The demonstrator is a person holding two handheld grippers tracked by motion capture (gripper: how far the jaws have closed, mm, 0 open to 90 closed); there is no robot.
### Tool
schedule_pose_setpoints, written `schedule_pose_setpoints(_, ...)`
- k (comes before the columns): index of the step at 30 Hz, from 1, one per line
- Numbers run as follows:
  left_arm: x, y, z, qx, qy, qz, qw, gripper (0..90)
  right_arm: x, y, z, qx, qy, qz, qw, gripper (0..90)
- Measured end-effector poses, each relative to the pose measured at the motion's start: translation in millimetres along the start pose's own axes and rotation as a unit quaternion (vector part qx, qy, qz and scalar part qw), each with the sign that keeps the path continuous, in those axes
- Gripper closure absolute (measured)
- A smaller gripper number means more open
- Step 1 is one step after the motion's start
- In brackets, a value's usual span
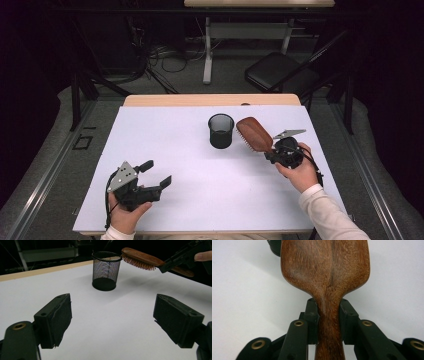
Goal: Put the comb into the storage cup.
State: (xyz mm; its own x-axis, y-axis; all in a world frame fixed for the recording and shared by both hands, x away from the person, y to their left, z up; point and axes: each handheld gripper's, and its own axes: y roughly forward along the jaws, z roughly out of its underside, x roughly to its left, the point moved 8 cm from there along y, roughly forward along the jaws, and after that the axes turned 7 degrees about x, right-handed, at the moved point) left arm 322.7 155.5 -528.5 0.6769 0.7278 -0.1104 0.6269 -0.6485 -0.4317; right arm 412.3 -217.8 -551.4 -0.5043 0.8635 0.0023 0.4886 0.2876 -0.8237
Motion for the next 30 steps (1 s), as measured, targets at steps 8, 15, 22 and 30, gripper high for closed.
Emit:
schedule_pose_setpoints(8,-1.2,0.6,-0.4,-0.001,0.003,-0.001,1.0000,14.6,11.7,-11.7,-1.1,-0.018,-0.006,-0.008,0.9998,72.4)
schedule_pose_setpoints(15,-1.6,0.9,-0.1,0.000,0.004,0.000,1.0000,14.1,23.1,-20.8,-3.6,-0.034,-0.017,-0.016,0.9992,72.3)
schedule_pose_setpoints(22,-1.0,0.9,0.2,0.000,0.003,-0.001,1.0000,14.1,36.4,-26.9,-7.9,-0.047,-0.031,-0.024,0.9981,72.4)
schedule_pose_setpoints(30,-0.5,0.6,0.3,0.000,0.004,-0.002,1.0000,14.1,51.4,-30.9,-13.1,-0.058,-0.043,-0.034,0.9968,72.4)
